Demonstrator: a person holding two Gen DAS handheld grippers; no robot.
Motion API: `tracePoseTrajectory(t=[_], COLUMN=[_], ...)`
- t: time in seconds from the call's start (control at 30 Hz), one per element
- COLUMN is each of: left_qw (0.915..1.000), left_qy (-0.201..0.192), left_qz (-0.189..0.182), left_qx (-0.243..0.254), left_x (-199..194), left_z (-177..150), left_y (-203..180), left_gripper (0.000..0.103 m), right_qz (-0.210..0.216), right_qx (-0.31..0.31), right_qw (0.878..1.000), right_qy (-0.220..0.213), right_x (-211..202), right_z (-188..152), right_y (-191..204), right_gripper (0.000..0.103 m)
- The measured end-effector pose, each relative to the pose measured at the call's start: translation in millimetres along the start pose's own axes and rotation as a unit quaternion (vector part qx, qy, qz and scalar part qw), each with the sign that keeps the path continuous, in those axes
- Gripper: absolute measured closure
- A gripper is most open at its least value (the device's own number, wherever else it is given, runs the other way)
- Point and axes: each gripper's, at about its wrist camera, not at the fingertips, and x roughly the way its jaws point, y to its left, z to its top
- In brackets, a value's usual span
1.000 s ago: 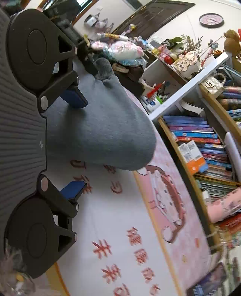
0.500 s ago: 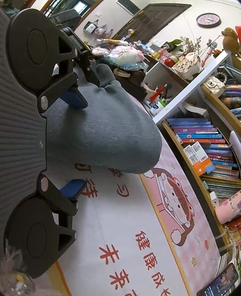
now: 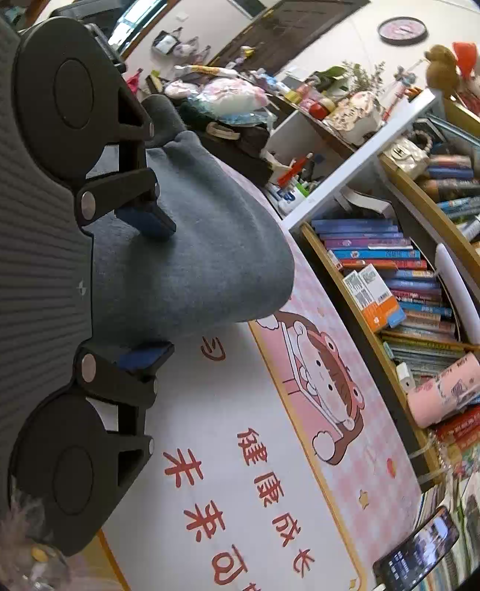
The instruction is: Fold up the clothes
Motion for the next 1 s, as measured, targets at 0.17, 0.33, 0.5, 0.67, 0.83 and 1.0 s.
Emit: tracePoseTrajectory(t=[0.17,0.33,0.5,0.67,0.83,1.0], left_qw=[1.0,0.9999,0.9998,0.9997,0.9995,0.9996], left_qy=[0.0,0.006,-0.001,-0.001,0.003,0.006], left_qz=[0.003,-0.011,-0.004,-0.002,-0.002,-0.007], left_qx=[0.007,-0.002,0.021,0.026,0.032,0.027], left_x=[5,8,7,7,8,9], left_z=[-1,-1,-1,0,1,1], left_y=[1,3,-7,-7,-8,-5], left_gripper=[0.02,0.022,0.032,0.033,0.033,0.031], right_qz=[0.006,0.009,-0.005,-0.026,-0.027,-0.018], right_qx=[0.006,0.006,-0.081,-0.128,-0.122,-0.109], right_qw=[1.0,1.0,0.997,0.991,0.992,0.994], right_qy=[0.009,0.012,-0.018,-0.024,-0.018,-0.013], right_x=[3,3,-8,-8,-6,-5], right_z=[-2,-2,-6,-11,-9,-7], right_y=[-1,0,27,41,38,34], right_gripper=[0.035,0.039,0.063,0.065,0.064,0.06])
